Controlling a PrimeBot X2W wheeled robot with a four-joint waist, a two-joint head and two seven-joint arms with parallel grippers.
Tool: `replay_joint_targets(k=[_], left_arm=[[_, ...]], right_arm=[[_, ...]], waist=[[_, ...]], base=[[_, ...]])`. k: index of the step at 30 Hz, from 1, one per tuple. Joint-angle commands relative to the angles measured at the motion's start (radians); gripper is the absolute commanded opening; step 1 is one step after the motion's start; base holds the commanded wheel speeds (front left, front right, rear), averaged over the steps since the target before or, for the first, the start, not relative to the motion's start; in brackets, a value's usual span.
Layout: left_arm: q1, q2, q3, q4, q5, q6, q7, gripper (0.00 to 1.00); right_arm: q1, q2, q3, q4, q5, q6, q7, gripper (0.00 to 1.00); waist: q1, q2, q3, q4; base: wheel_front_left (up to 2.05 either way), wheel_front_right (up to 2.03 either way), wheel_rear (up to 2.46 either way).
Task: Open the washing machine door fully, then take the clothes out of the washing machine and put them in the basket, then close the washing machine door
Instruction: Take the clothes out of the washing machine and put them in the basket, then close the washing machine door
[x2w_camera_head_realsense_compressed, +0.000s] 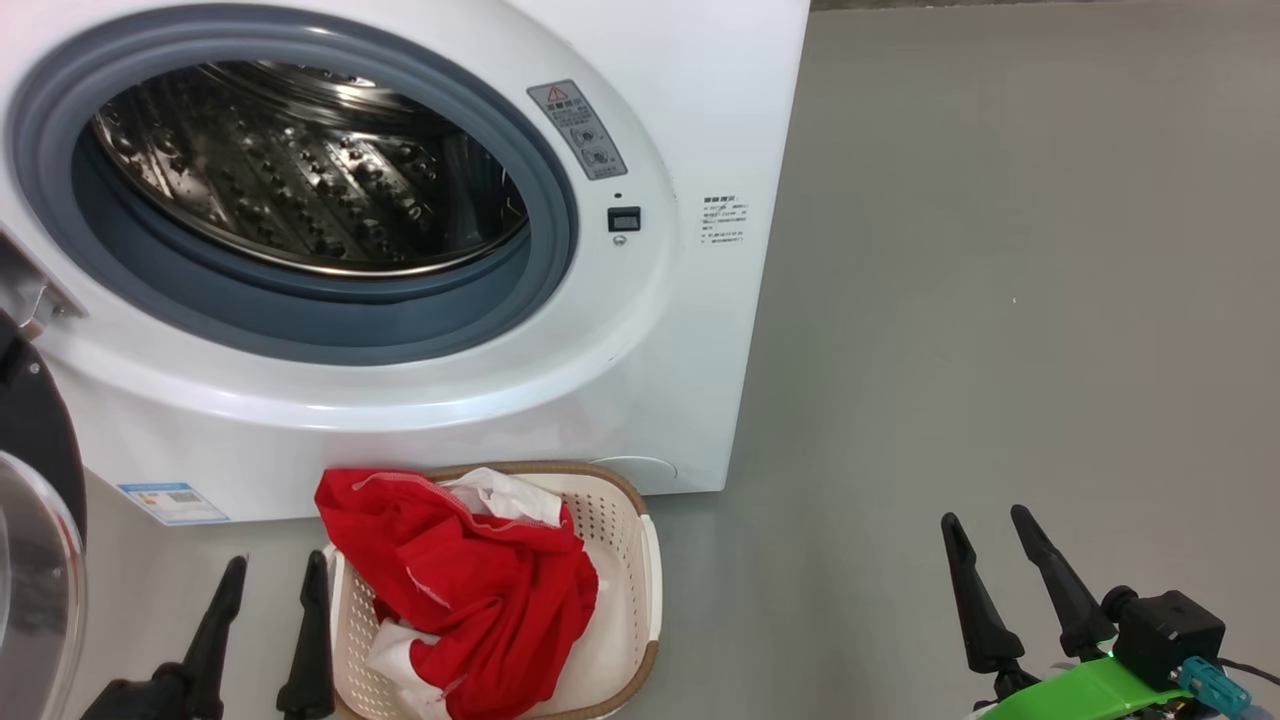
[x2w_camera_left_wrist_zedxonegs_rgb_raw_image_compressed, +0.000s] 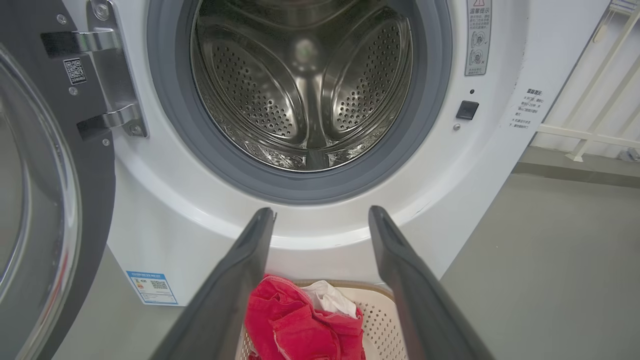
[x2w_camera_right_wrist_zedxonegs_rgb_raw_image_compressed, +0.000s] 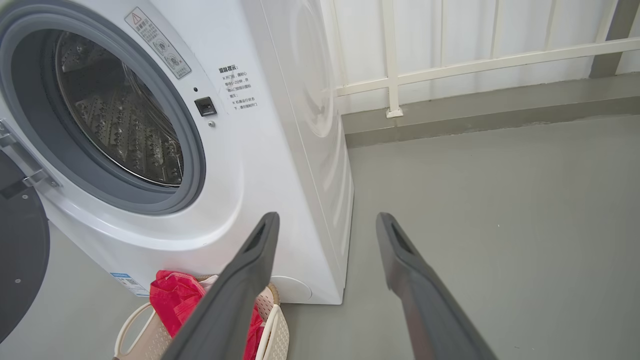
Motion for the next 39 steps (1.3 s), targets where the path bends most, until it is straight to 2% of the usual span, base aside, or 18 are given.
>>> replay_joint_targets(k=[1,23,39], left_arm=[[-0.005,0.007,0.038,-0.032,0.011,-0.005,-0.005,1.00],[-0.017,-0.012,0.043,-0.044,0.015,-0.005,-0.005,1.00],[-0.016,-0.013,0.033,-0.050,0.007,-0.005,-0.005,1.00]], right_arm=[[0.005,-0.004,0.015,-0.028,-0.005,0.008,-0.006,1.00],[-0.001,-0.004,0.004,-0.027,-0.008,0.008,-0.006,1.00],[0.004,-0.004,0.009,-0.026,-0.006,0.008,-0.006,1.00]], waist=[[0.0000,0.0000,0.000,0.001],[0.0000,0.0000,0.004,0.015],[0.0000,0.0000,-0.006,0.022]], base=[[0.00,0.00,0.00],[-0.03,0.03,0.00],[-1.12,1.12,0.00]])
